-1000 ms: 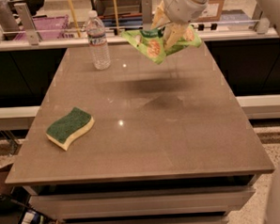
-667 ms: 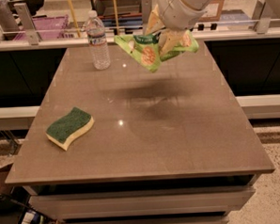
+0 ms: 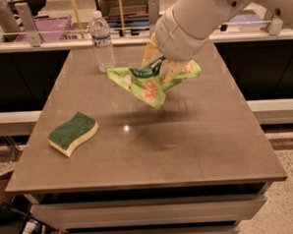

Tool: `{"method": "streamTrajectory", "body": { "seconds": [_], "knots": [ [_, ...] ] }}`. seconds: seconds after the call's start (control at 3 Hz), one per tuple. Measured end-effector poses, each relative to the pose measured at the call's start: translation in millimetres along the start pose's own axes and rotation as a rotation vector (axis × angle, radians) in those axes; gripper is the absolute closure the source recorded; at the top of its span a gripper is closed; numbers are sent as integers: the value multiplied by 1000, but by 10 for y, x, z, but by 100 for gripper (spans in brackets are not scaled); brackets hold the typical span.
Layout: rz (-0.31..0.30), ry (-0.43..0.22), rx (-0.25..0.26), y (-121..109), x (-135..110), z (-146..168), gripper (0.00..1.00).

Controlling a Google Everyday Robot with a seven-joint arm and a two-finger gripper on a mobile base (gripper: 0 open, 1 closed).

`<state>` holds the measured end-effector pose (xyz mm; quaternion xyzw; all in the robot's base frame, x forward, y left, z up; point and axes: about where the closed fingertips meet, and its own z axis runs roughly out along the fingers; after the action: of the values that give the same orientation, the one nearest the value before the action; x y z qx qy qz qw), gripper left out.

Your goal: Move green rice chip bag near sponge

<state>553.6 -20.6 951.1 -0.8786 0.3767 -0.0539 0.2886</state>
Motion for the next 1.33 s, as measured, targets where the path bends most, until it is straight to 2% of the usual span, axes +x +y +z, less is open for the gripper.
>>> {"method": "streamTrajectory", "body": {
  "seconds": [0.33, 0.67, 1.0, 1.33],
  "knots": [
    [-65, -5, -51, 281, -247, -2, 100],
    [-94, -2, -78, 539, -477, 53, 100],
    [-137, -34, -82, 686, -674, 287, 100],
    [-202, -94, -77, 685, -806, 562, 100]
  ]
}}
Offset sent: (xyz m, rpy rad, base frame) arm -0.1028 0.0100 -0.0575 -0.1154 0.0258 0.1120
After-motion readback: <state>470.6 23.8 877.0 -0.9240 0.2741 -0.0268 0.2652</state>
